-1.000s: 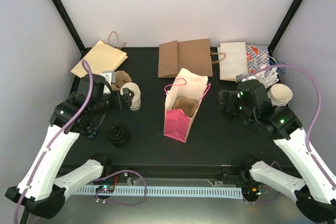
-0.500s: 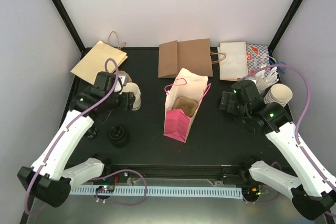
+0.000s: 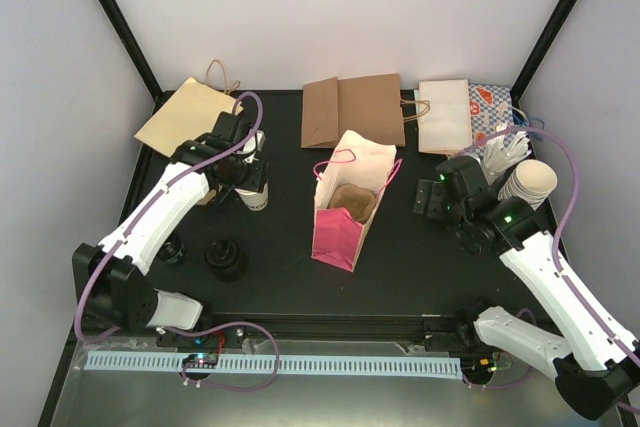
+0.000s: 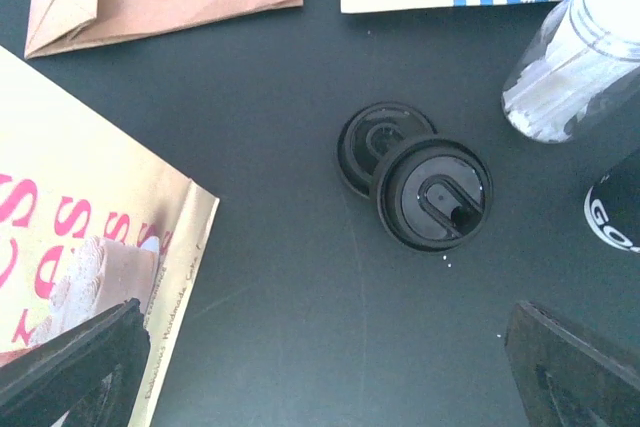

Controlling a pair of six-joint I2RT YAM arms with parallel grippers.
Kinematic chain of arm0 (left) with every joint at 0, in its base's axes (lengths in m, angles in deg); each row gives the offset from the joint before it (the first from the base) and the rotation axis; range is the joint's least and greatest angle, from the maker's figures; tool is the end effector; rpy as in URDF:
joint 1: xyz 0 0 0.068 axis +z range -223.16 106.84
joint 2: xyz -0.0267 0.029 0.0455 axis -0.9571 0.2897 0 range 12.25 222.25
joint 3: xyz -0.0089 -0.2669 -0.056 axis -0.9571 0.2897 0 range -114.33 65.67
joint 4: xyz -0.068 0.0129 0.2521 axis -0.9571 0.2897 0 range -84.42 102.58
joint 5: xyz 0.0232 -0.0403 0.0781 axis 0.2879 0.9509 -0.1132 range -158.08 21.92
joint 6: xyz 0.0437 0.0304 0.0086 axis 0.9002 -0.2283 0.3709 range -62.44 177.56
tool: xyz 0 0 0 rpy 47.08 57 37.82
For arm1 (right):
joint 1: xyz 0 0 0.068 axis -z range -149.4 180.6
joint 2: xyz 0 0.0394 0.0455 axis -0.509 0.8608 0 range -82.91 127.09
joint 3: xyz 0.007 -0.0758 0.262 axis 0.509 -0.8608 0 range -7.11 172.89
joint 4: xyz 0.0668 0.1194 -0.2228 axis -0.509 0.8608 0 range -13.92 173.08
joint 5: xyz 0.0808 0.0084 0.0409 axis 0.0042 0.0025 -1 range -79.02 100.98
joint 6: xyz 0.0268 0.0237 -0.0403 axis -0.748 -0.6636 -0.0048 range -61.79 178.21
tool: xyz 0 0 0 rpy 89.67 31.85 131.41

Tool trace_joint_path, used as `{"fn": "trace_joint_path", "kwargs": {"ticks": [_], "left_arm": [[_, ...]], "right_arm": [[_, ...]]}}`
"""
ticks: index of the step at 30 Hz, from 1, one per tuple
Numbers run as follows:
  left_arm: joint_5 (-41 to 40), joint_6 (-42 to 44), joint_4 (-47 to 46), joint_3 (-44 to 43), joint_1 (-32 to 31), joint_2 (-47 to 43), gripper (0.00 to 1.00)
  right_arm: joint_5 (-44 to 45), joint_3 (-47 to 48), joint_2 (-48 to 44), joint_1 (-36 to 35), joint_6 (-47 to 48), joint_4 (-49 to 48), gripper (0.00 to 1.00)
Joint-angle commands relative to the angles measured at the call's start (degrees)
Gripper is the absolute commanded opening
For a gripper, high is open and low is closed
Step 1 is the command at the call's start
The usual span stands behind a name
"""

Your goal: Pack the takeout coffee

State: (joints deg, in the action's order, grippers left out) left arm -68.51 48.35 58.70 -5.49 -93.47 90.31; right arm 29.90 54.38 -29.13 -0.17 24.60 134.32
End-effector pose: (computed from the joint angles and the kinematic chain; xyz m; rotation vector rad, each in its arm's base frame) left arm 0.2539 -0.0936 0.3070 0.2515 2.6167 -0.1698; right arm 0.1497 0.0756 0.3358 0.2018 2.3844 0.1198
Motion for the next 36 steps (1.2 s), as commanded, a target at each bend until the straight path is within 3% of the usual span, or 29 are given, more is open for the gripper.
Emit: {"fn": "trace_joint_path", "kwargs": {"ticks": [1,10,20,36], "left_arm": [[-1.02,1.92,0.40,-3.33,0.28,1.73,0.59],[-4.43,3.37,-0.19,-4.29,0.38,4.25,0.60],[-2.36,4.54,1.38,-7.08,0.36,8.34,0.44],[-0.34,4.99,2.92,-7.65,0.36,12.16,0.29]], "right_arm": [[-1.80,-2.00,-1.15,0.36,-1.81,-1.74,1.00],[-3.08,-5.45,-3.48,0.40,-1.97,-2.47,1.00],[-2.86,-5.29,-3.59,0.39,-1.81,-2.50,1.00],[-2.73,-5.44,-3.59,0.34,-1.60,-2.44,1.00]]}}
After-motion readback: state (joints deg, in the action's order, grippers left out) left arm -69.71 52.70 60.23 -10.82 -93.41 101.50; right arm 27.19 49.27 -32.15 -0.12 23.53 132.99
